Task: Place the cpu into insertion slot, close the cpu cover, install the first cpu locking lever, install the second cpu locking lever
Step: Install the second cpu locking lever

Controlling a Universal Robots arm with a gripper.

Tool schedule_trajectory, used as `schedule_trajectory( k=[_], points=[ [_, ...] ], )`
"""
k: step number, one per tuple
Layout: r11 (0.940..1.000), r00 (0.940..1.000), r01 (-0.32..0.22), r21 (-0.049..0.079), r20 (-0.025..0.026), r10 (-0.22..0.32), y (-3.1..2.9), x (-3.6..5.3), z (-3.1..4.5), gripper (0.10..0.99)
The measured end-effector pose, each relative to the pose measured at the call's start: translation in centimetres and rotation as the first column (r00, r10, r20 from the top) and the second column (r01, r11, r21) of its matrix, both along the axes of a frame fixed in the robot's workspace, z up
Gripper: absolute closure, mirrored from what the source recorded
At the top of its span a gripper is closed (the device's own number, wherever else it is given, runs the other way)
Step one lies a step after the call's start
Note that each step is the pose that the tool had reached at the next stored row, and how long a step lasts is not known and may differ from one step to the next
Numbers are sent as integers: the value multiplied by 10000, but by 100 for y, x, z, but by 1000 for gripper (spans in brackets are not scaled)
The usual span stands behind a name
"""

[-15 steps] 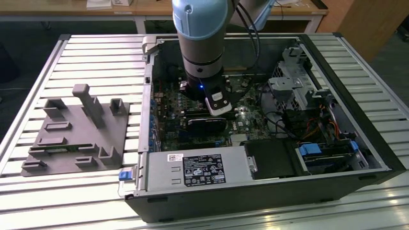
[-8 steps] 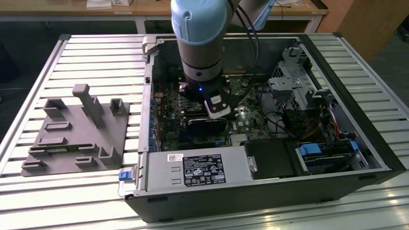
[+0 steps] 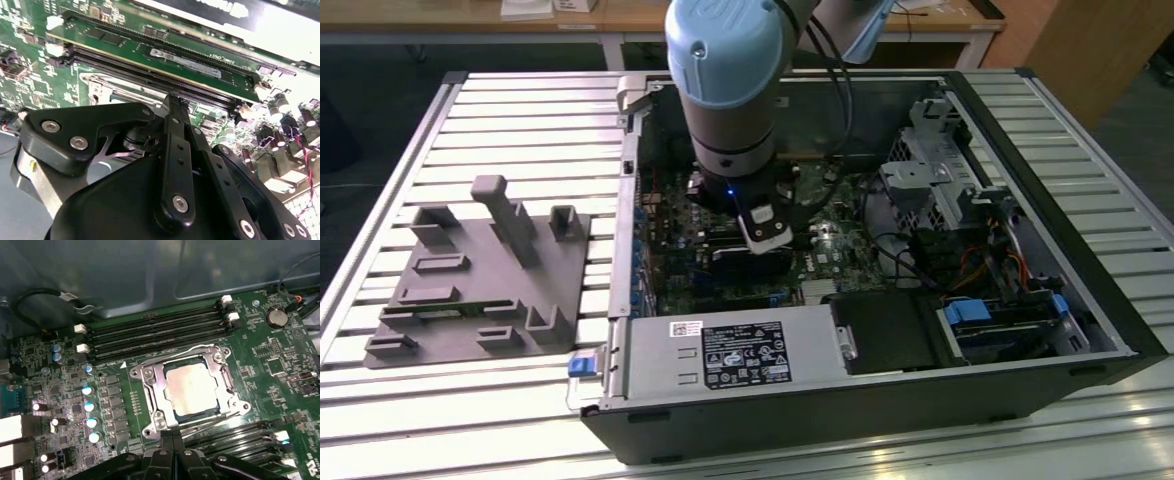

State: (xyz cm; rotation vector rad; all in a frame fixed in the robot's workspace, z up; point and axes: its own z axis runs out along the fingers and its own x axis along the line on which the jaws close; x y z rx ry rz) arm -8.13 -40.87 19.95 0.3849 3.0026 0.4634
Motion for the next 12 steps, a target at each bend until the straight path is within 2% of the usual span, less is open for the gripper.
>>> schedule_trajectory(
  k=[3, 12],
  points=[
    [9997, 10000, -3, 225, 1, 3, -5, -19, -21, 980],
    [9974, 10000, -2, 725, 1, 2, -37, -77, -76, 980]
  ],
)
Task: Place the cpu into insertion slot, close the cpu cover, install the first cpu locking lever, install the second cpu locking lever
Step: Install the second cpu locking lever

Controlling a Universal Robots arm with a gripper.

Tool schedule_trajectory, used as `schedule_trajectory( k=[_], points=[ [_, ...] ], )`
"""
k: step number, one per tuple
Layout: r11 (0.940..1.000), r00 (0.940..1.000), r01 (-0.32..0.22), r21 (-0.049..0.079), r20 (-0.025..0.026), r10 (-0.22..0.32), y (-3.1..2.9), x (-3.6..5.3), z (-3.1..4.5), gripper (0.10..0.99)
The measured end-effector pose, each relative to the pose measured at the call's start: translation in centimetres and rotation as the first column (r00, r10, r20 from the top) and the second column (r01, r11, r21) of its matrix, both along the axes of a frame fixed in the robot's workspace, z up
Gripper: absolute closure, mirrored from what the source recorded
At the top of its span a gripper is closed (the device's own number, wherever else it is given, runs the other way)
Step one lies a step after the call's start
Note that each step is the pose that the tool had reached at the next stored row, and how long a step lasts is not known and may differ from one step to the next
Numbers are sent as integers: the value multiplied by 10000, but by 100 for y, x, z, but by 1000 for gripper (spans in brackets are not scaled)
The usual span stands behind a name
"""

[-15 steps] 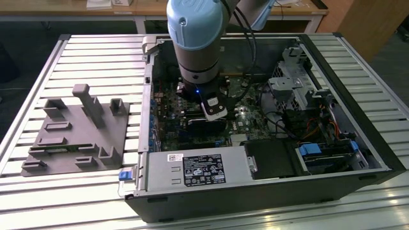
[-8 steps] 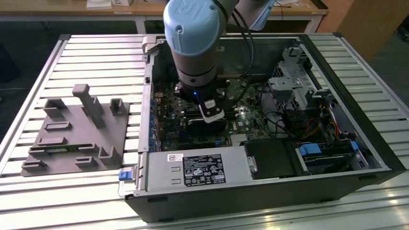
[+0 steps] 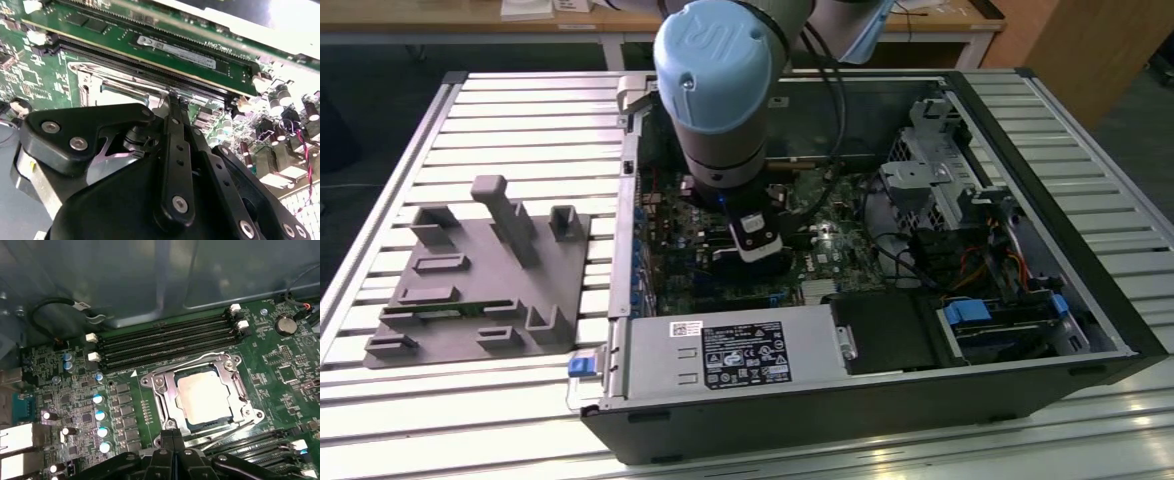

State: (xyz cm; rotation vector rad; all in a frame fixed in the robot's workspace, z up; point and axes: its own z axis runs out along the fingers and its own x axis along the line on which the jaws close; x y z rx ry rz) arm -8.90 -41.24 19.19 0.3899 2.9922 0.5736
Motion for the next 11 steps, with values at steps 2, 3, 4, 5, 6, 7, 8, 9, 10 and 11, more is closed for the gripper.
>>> schedule_trajectory(
  k=[2, 3, 4, 5, 6, 7, 8, 9, 10, 11],
  points=[
    [10000, 10000, 1, 61, 1, -1, -3, -8, -3, 980],
    [10000, 10000, 1, 61, 0, -1, -3, -8, -3, 980],
    [10000, 10000, 0, 60, -1, 0, -4, -8, -2, 980],
    [10000, 10000, 0, 60, -1, 0, -4, -9, -1, 980],
    [10000, 10000, 0, 58, -2, 0, -5, -9, 4, 980],
    [10000, 10000, 1, 57, -2, -1, -5, -9, 15, 980],
    [10000, 10000, 1, 60, -1, -1, -4, -9, 86, 980],
    [10000, 10000, 1, 58, -2, -1, -4, -9, 210, 980],
    [10000, 10000, 1, 55, -3, -1, -5, -10, 245, 980],
    [10000, 10000, 1, 59, -1, -1, -5, -9, 279, 980]
  ],
)
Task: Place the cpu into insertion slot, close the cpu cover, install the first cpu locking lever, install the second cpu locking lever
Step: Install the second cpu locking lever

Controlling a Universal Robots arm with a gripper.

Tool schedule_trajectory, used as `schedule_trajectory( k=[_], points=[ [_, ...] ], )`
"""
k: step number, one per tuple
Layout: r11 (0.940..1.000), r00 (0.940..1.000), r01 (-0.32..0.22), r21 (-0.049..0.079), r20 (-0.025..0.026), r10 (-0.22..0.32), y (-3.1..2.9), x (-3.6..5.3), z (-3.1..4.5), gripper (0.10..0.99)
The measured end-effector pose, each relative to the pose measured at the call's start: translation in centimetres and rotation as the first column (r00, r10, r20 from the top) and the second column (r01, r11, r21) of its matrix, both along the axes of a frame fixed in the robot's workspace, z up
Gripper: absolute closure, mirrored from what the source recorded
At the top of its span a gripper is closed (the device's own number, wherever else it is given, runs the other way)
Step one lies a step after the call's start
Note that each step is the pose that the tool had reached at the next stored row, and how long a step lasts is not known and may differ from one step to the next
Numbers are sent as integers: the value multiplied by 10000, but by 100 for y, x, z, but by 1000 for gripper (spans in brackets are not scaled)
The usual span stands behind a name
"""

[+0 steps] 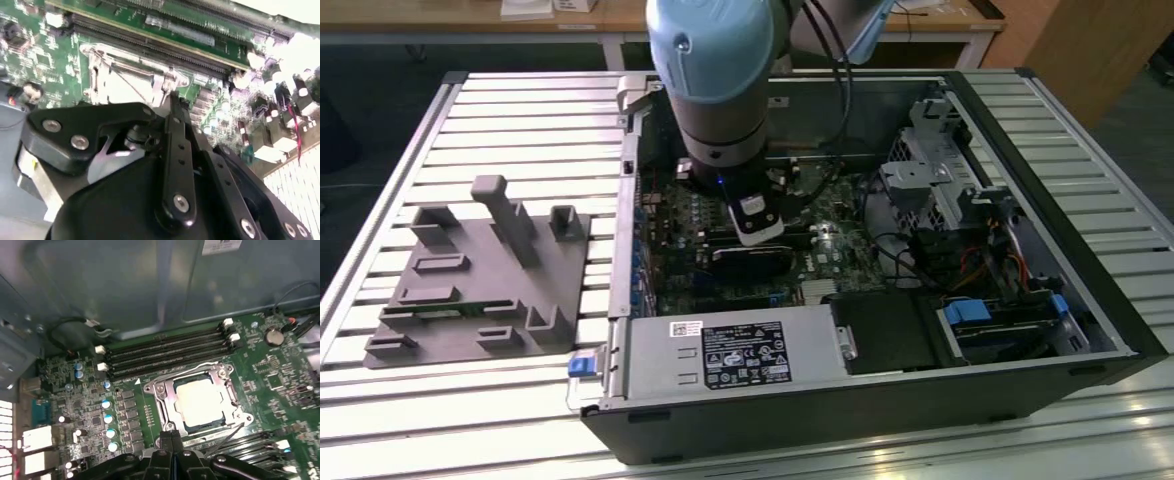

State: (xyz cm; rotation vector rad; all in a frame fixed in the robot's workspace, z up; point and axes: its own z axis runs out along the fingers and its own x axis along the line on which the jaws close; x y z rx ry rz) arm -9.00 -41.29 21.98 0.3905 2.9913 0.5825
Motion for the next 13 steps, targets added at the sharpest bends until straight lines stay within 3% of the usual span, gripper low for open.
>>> schedule_trajectory(
  k=[9, 13],
  points=[
    [10000, 10000, 0, -19, 0, 0, 0, 2, 274, 980],
    [9999, 10000, 26, -124, 1, -26, 1, 24, 334, 980]
  ],
)
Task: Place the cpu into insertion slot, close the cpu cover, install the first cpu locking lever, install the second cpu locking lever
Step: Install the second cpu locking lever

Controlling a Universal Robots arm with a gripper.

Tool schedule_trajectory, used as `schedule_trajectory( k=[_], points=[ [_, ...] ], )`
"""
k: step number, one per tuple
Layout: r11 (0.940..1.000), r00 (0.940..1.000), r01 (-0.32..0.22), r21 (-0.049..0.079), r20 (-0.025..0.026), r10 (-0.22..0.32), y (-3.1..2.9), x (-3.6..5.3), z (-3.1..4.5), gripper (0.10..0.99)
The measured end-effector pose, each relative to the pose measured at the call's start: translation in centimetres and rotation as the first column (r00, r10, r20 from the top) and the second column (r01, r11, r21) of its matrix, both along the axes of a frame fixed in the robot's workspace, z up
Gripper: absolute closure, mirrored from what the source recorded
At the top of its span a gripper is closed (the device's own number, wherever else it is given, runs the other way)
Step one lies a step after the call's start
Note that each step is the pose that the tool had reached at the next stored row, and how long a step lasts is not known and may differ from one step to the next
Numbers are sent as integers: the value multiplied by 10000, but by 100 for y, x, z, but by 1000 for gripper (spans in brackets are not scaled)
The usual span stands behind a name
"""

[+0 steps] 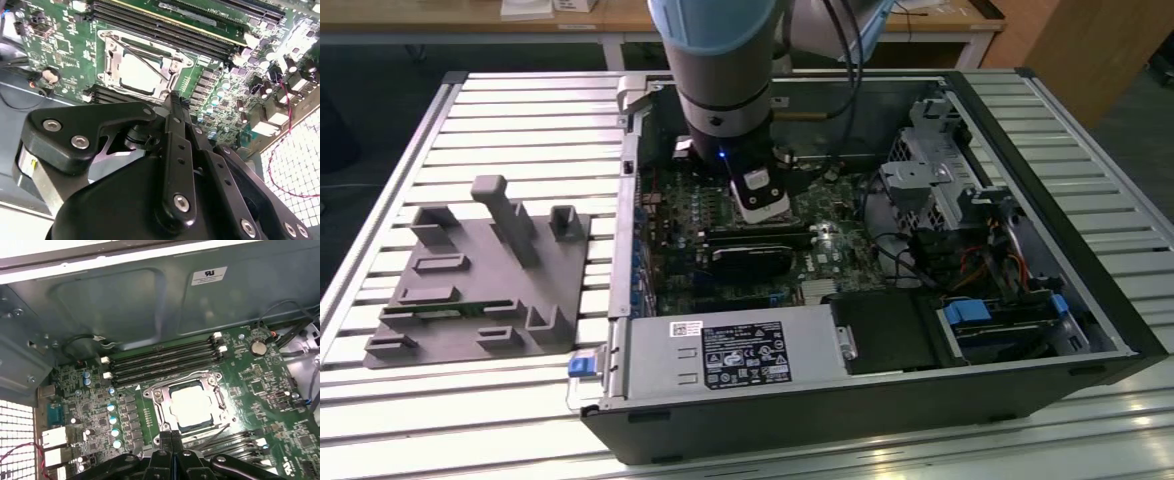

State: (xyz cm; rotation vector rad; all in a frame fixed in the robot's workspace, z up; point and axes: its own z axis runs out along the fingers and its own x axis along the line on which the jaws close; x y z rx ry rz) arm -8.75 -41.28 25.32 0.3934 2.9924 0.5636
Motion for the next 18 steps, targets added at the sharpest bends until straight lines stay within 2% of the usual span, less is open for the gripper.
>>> schedule_trajectory(
  k=[11, 18],
  points=[
    [9998, 9999, 125, -174, -26, -125, -25, 95, 12, 980],
    [9997, 9999, 148, -183, -29, -149, -76, 150, -35, 980]
  ],
)
